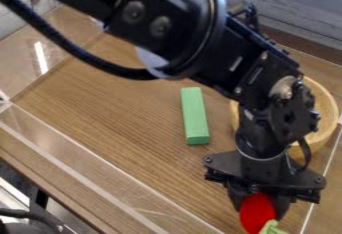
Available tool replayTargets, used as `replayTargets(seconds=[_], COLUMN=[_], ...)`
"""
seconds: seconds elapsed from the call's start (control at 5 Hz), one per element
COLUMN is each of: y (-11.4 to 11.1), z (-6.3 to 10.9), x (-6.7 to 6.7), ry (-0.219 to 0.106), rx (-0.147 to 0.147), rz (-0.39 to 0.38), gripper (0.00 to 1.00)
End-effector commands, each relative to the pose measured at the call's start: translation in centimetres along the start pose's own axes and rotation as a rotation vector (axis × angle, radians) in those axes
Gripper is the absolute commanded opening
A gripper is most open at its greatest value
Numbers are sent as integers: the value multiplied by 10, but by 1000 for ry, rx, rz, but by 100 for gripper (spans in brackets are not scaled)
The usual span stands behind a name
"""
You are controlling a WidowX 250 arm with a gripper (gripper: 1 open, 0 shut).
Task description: Move the red object to the right side of the table
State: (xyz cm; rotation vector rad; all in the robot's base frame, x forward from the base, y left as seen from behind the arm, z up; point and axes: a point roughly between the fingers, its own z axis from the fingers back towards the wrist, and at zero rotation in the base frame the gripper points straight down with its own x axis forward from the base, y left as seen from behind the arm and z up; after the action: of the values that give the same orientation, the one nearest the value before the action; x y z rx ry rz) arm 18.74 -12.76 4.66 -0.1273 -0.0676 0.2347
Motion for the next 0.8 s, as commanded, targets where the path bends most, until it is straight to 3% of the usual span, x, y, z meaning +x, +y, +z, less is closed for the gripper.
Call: replayTargets(seconds=[0.0, 0.6], y=[-6, -5], z=[7, 10], x=[3, 0], ry=[-15, 4], rx=[-24, -27], rz=[-14, -41], gripper=[0, 0])
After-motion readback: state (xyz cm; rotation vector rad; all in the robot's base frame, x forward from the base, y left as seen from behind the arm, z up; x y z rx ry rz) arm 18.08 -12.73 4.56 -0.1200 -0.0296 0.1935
